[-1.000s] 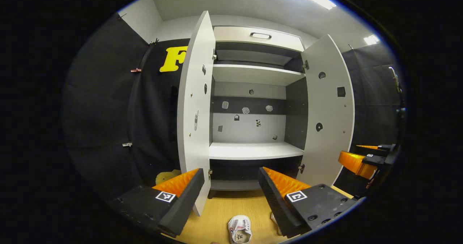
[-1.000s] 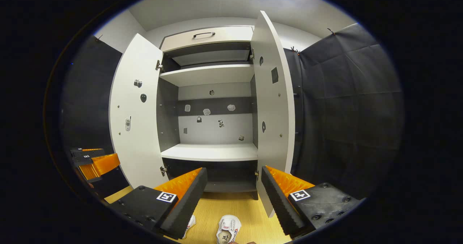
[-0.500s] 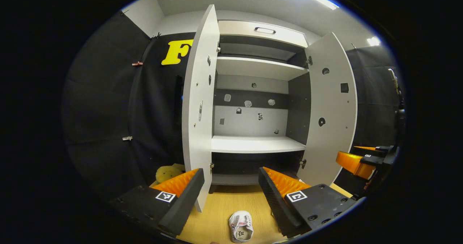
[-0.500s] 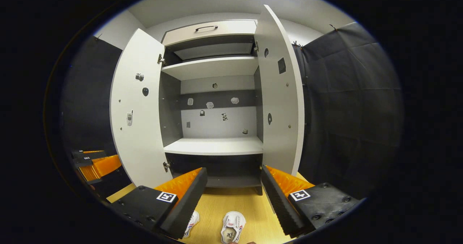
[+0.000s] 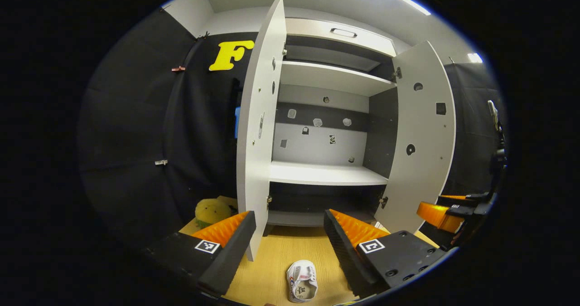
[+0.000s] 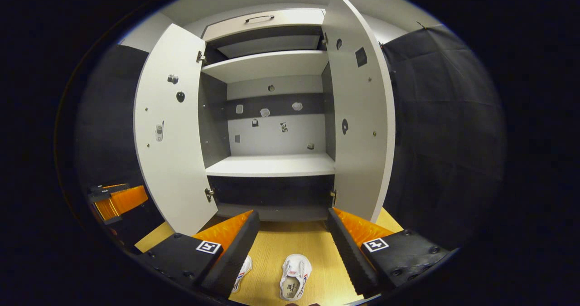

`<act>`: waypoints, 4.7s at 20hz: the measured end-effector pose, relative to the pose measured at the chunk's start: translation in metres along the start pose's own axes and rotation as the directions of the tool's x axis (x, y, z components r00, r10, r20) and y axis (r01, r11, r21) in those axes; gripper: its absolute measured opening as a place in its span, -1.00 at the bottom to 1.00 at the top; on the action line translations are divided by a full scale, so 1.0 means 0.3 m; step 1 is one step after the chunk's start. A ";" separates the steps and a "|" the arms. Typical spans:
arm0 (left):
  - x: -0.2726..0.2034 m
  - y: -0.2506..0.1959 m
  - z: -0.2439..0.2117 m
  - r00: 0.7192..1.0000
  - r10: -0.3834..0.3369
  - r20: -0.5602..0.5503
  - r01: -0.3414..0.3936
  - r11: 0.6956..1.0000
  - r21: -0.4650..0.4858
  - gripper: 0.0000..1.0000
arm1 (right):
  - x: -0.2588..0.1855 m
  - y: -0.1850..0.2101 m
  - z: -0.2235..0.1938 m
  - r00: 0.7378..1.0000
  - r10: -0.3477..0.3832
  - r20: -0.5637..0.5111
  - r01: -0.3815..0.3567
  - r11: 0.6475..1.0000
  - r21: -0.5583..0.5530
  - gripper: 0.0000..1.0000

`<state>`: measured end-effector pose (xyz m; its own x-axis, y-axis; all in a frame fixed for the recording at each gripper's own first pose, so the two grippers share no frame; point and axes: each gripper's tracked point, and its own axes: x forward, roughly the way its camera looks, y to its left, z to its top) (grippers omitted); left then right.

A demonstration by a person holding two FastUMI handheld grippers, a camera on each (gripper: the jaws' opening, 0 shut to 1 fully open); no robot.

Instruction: Grab one shoe with the right hand and put it into the shoe cabinet, grab the other shoe with the left hand and put it into the shoe cabinet; then close the right door with the right hand and the left door with the left hand.

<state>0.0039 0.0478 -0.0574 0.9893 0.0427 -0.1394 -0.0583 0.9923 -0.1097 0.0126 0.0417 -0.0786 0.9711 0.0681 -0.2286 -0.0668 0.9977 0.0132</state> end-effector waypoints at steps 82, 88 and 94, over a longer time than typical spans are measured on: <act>0.184 -0.023 -0.325 0.960 -0.183 -0.210 0.183 0.983 -0.018 0.91 | 0.458 0.206 0.032 0.983 0.074 -0.168 -0.075 0.997 0.001 -0.90; 0.154 -0.024 -0.300 0.957 -0.220 -0.188 0.221 0.975 -0.014 0.91 | 0.657 0.252 0.285 0.996 0.061 -0.060 -0.064 0.997 -0.036 -0.90; 0.165 0.001 -0.227 0.974 -0.171 -0.147 0.168 0.985 -0.030 0.90 | 0.877 0.239 0.434 0.999 0.046 -0.028 -0.048 0.996 -0.079 -0.90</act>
<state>0.0436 0.0423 -0.1313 0.9541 -0.1449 -0.2621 0.1048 0.9814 -0.1610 0.2931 0.1316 -0.0111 0.9603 0.1141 -0.2545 -0.1317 0.9899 -0.0528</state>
